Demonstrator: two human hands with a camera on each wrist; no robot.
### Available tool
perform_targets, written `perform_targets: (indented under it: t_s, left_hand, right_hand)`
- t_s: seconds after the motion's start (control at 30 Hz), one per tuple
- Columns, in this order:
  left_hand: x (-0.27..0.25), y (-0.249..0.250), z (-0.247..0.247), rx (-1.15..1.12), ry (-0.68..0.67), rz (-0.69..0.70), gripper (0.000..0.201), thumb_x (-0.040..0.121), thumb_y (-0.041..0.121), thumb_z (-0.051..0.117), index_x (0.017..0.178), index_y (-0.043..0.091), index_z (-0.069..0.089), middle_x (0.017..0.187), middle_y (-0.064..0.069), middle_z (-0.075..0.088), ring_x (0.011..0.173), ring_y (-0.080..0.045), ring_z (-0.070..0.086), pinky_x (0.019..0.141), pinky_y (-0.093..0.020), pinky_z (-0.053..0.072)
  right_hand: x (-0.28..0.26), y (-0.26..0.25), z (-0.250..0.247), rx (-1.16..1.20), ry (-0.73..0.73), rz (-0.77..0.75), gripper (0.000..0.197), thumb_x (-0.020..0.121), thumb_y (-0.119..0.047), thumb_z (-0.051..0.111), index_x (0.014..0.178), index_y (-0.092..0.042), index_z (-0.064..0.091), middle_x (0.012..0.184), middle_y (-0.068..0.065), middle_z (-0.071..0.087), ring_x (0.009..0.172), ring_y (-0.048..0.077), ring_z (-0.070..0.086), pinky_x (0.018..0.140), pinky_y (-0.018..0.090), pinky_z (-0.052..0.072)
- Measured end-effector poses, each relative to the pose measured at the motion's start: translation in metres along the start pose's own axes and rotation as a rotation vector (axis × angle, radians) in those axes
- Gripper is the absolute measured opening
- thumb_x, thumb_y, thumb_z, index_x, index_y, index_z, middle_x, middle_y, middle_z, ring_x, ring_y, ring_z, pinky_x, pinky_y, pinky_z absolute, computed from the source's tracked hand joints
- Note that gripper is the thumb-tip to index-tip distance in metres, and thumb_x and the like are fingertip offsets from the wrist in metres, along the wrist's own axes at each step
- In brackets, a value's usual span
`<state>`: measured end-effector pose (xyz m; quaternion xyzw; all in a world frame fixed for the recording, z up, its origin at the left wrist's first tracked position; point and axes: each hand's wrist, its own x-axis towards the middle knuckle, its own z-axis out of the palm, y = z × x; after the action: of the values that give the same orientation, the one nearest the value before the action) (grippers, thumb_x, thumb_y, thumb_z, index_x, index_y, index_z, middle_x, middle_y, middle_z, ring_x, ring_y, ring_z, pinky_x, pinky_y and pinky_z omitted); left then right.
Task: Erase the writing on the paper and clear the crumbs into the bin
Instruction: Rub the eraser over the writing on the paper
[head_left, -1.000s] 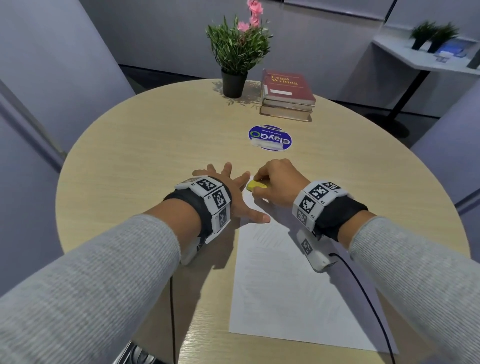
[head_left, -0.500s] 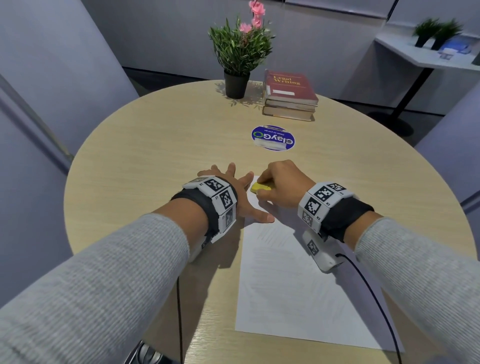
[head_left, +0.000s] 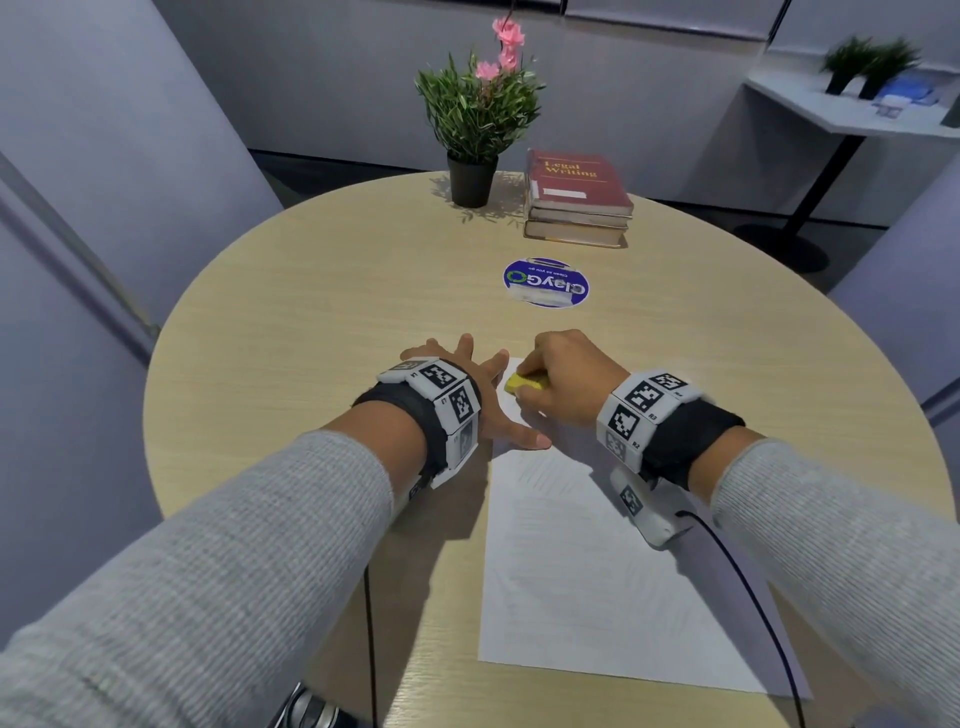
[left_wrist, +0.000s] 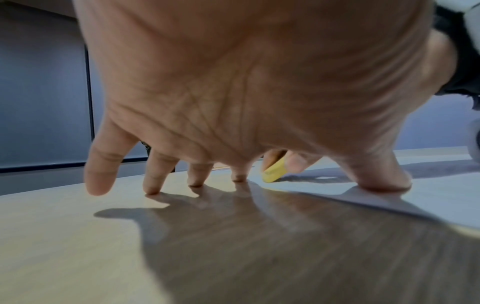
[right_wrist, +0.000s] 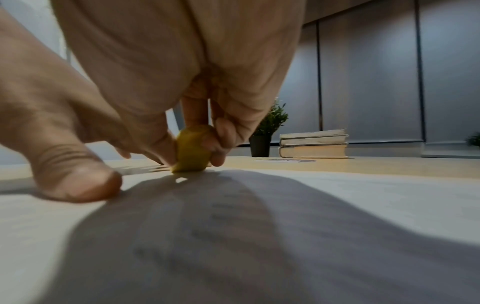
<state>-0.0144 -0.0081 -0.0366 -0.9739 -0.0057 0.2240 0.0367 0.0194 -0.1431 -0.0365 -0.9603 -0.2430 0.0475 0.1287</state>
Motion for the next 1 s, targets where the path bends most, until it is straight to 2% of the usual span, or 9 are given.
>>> perform_targets:
  t_s: [0.17,0.3,0.4,0.57,0.63,0.7,0.8,0.9,1.0]
  left_hand:
    - [-0.002,0.0,0.0,-0.004,0.003,0.002,0.123,0.048,0.101,0.031,0.147,0.042,-0.012,0.158,-0.002,-0.015,0.142,-0.045,0.001,0.108,-0.063,0.017]
    - [0.001,-0.001,-0.001,0.008,-0.008,0.004,0.123,0.049,0.1,0.032,0.147,0.042,-0.013,0.158,-0.004,-0.015,0.141,-0.047,0.001,0.108,-0.065,0.017]
    - [-0.002,0.0,-0.001,0.002,-0.001,0.001,0.122,0.05,0.1,0.032,0.148,0.042,-0.012,0.158,-0.002,-0.015,0.142,-0.045,0.0,0.109,-0.063,0.017]
    - [0.001,-0.001,-0.001,0.012,-0.008,0.005,0.122,0.051,0.099,0.034,0.148,0.041,-0.012,0.158,-0.004,-0.015,0.141,-0.046,0.003,0.108,-0.064,0.018]
    - [0.0,-0.001,-0.001,0.02,-0.004,0.007,0.123,0.048,0.1,0.031,0.147,0.042,-0.012,0.158,-0.003,-0.013,0.141,-0.045,0.005,0.108,-0.063,0.019]
    - [-0.003,-0.001,-0.002,0.011,-0.01,0.007,0.122,0.049,0.1,0.032,0.147,0.043,-0.012,0.158,-0.002,-0.014,0.142,-0.045,0.004,0.108,-0.063,0.018]
    - [-0.002,-0.002,-0.001,0.021,-0.013,0.01,0.12,0.053,0.098,0.035,0.147,0.042,-0.013,0.158,-0.003,-0.014,0.142,-0.046,0.003,0.109,-0.063,0.018]
    - [-0.003,-0.001,0.0,0.015,0.002,0.017,0.122,0.049,0.1,0.031,0.148,0.042,-0.009,0.159,-0.002,-0.011,0.141,-0.046,0.006,0.108,-0.063,0.018]
    - [-0.004,-0.002,0.003,-0.032,-0.013,0.037,0.118,0.047,0.1,0.033,0.144,0.05,-0.012,0.159,-0.001,-0.013,0.141,-0.047,0.0,0.107,-0.065,0.017]
  right_hand:
    - [0.004,0.005,0.002,-0.009,0.054,0.081,0.028,0.084,-0.028,0.061,0.089,-0.003,0.073,0.088,0.013,0.067,0.079,0.03,0.06,0.069,0.037,0.054]
    - [0.0,0.0,0.003,0.022,0.001,-0.032,0.028,0.085,-0.029,0.063,0.098,-0.006,0.074,0.087,0.005,0.061,0.081,0.022,0.055,0.068,0.033,0.044]
    - [0.004,0.005,0.005,-0.009,0.06,0.048,0.029,0.087,-0.029,0.061,0.092,-0.003,0.073,0.091,0.011,0.068,0.081,0.028,0.06,0.069,0.037,0.052]
    - [0.0,0.001,0.003,0.025,-0.003,-0.029,0.029,0.086,-0.029,0.063,0.1,-0.006,0.074,0.078,-0.003,0.055,0.079,0.02,0.053,0.066,0.03,0.038]
    - [0.002,0.003,0.001,0.013,0.042,0.059,0.028,0.087,-0.029,0.062,0.094,-0.004,0.074,0.088,0.007,0.066,0.081,0.026,0.059,0.067,0.033,0.047]
    - [-0.001,0.001,-0.001,0.01,0.03,0.059,0.029,0.086,-0.028,0.062,0.093,-0.003,0.073,0.089,0.011,0.065,0.083,0.028,0.06,0.072,0.038,0.052]
    - [-0.009,-0.008,-0.002,0.043,-0.015,-0.028,0.029,0.085,-0.028,0.063,0.098,-0.004,0.074,0.082,0.005,0.06,0.081,0.021,0.055,0.069,0.031,0.044]
    - [-0.004,-0.003,-0.001,0.053,0.044,0.078,0.03,0.085,-0.03,0.063,0.092,-0.003,0.073,0.09,0.014,0.069,0.081,0.03,0.06,0.068,0.035,0.049]
    - [-0.011,-0.006,-0.001,0.085,0.036,0.082,0.023,0.083,-0.025,0.063,0.088,-0.004,0.071,0.089,0.014,0.068,0.078,0.031,0.062,0.065,0.036,0.053]
